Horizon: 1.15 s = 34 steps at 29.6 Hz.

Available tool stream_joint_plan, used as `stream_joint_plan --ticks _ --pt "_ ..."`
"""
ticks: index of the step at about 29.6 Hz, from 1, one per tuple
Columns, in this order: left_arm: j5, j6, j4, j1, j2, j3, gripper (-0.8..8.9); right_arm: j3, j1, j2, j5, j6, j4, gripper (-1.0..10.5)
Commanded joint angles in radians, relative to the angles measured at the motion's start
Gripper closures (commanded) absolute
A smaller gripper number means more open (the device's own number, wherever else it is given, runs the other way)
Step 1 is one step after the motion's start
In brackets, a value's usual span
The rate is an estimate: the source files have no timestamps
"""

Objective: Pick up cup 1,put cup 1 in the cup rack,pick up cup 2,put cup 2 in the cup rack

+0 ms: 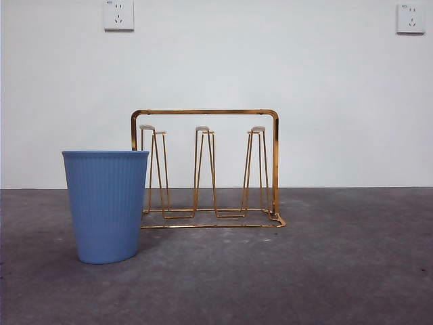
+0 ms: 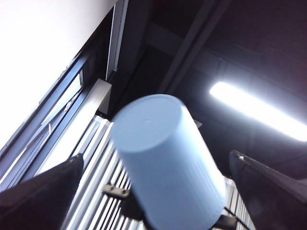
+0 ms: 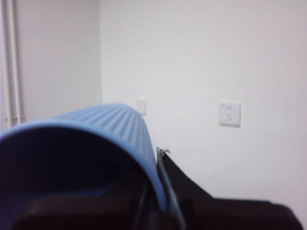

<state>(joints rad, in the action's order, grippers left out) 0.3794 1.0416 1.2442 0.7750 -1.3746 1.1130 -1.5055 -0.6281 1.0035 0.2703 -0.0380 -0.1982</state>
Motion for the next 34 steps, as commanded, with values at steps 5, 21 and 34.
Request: stream_joint_plan --ticks 5,21,34 --pt "-0.017 -0.02 0.035 0.003 -0.003 0.003 1.62 0.005 -0.008 0.072 0.012 -0.019 0.018 9.6" --pt "-0.042 -0.025 0.049 0.001 -0.003 0.003 3.27 0.005 -0.106 0.118 -0.011 0.017 0.012 9.6" --pt "-0.043 -0.02 0.056 0.001 -0.003 0.003 6.41 0.005 -0.106 0.118 -0.037 0.016 0.027 9.6"
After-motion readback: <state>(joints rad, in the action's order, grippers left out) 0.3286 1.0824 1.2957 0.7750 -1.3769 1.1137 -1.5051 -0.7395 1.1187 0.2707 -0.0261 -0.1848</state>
